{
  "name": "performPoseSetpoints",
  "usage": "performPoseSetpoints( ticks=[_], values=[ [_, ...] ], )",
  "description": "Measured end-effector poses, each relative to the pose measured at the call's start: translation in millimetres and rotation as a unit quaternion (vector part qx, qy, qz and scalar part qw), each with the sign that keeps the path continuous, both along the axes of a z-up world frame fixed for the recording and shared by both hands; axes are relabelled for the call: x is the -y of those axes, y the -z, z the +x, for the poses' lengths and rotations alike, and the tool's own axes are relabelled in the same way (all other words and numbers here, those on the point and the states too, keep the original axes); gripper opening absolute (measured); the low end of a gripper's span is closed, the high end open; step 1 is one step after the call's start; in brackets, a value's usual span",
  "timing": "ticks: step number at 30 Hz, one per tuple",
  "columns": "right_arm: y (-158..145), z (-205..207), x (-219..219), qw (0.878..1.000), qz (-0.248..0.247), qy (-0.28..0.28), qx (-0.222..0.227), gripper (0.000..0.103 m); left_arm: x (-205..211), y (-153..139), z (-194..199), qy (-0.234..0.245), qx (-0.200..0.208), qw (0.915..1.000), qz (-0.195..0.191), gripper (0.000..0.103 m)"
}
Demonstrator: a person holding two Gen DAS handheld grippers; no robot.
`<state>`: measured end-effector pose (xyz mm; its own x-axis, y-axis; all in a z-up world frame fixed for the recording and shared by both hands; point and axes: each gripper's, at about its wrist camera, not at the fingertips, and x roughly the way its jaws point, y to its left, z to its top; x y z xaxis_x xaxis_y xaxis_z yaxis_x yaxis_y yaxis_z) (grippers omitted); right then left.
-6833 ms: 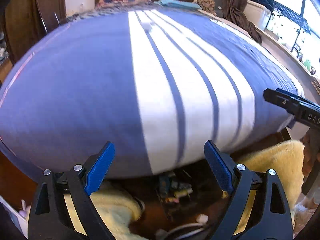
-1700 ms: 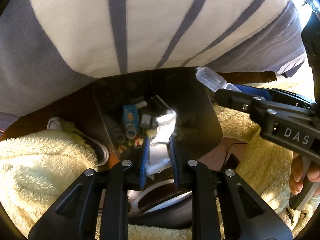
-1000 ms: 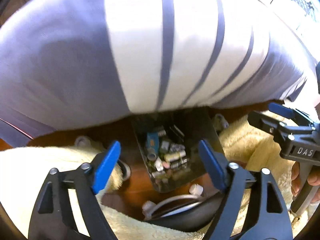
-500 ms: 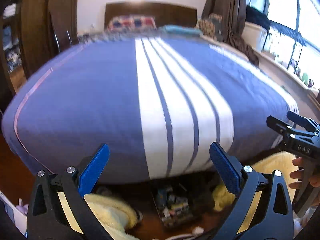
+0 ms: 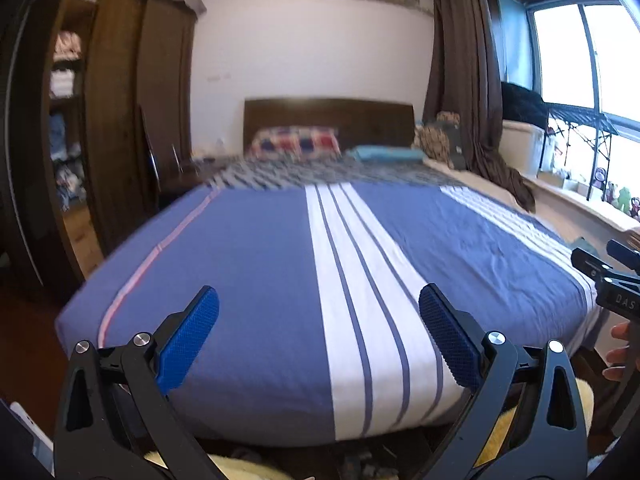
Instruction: Collect trash
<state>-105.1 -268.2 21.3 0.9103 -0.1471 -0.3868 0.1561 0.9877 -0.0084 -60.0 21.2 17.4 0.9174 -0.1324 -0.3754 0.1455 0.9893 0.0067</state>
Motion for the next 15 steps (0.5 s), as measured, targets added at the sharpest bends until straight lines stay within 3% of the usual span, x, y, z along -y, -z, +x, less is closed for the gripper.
performPoseSetpoints(
  ticks=[9,15],
  values=[
    [-30.2,-37.5,0.3,0.998,-0.019,0.019,0.064,0.1,-4.4,-25.7,-27.1,-0.033,0.049,0.9982,0.008,0.095],
    [-28.4,-42.3,-4.2,0.998,-0.018,0.01,0.066,0.1,-12.9,-29.4,-37.6,-0.042,0.056,0.9975,0.0,0.095]
  ],
)
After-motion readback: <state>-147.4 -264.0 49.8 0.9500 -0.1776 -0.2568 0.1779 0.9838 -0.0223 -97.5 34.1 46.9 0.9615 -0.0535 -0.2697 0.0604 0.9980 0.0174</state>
